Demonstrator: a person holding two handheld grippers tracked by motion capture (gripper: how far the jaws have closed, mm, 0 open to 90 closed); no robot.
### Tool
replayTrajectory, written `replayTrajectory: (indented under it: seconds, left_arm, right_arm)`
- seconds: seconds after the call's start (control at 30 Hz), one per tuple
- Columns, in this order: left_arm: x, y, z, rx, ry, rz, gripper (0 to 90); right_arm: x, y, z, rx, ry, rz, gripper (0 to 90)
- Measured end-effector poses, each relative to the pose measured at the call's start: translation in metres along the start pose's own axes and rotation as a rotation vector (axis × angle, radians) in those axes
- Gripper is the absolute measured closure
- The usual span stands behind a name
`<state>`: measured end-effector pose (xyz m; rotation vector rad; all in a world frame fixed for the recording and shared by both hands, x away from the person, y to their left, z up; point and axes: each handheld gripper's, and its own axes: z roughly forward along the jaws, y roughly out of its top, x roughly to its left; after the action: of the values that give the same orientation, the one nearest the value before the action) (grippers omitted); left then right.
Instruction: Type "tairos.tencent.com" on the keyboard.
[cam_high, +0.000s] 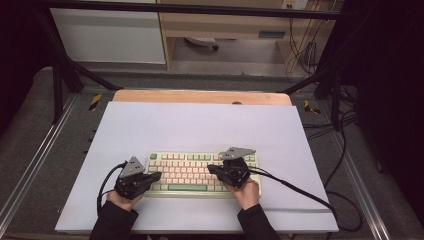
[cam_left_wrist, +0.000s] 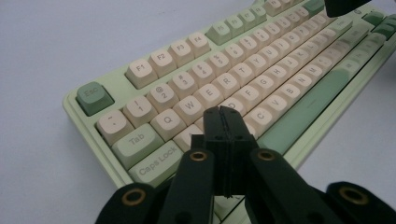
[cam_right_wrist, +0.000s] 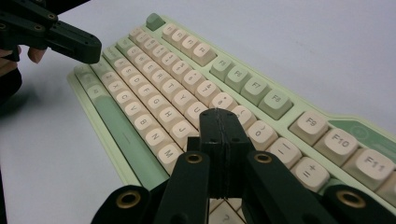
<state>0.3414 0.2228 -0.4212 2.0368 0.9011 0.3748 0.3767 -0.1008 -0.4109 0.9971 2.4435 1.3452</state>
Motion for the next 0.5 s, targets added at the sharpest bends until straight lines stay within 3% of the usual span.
replayTrajectory:
  seconds: [0.5]
  left_arm:
    - [0.004,-0.002,-0.001,-0.001,0.002,-0.010,90.0]
  right_arm:
    - [-0.006,-0.004,0.025,0.072,-0.047,-0.007,90.0]
